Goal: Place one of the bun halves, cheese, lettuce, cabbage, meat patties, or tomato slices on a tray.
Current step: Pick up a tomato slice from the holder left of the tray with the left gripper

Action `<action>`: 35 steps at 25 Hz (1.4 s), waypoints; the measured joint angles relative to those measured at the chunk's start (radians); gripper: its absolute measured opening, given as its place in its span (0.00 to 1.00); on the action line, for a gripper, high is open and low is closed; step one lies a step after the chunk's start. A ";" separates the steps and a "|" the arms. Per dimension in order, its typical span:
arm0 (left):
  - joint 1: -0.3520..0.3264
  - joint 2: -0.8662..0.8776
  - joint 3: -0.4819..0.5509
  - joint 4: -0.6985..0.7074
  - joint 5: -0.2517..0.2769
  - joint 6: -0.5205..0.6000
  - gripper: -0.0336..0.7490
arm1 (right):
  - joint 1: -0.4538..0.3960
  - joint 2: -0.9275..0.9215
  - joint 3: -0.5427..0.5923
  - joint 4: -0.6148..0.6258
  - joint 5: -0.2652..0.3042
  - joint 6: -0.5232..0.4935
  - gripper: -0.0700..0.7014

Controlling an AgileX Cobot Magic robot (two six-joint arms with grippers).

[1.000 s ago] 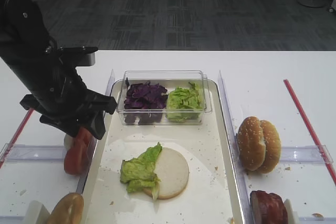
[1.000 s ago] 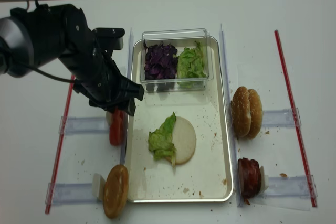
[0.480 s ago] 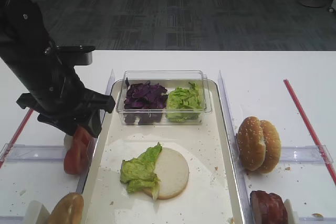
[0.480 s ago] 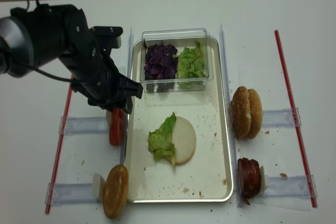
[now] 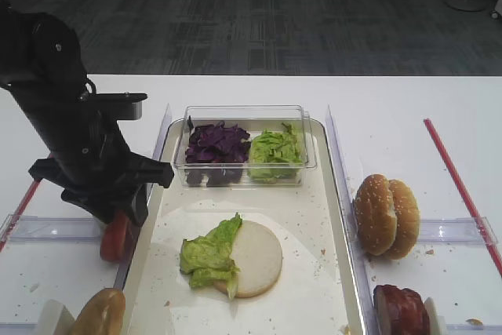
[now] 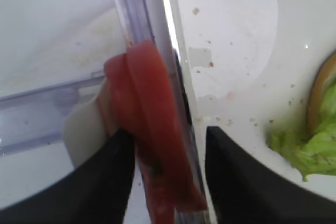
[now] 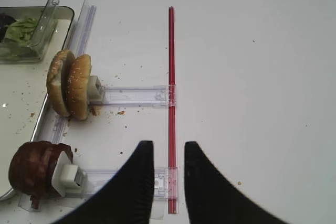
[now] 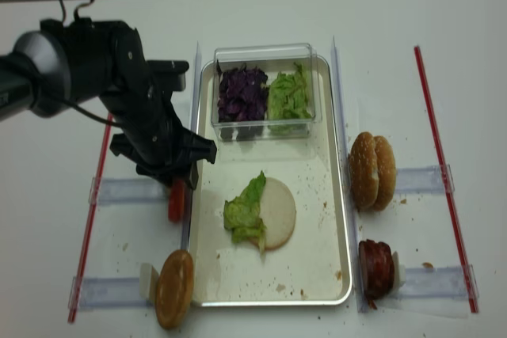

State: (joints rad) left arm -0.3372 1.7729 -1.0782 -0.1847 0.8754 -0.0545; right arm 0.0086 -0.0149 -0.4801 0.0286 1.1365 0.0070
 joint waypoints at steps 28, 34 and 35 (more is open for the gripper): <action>0.000 0.000 -0.115 0.015 0.097 0.000 0.39 | 0.000 0.000 0.000 0.000 0.000 0.000 0.34; 0.000 0.000 -0.147 0.015 0.110 0.000 0.39 | 0.000 0.000 0.000 0.000 0.000 0.000 0.34; 0.000 0.000 -0.150 0.015 0.116 0.000 0.39 | 0.000 0.000 0.000 0.000 0.000 0.000 0.34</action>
State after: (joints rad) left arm -0.3372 1.7733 -1.2278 -0.1696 0.9914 -0.0545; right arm 0.0086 -0.0149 -0.4801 0.0286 1.1365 0.0070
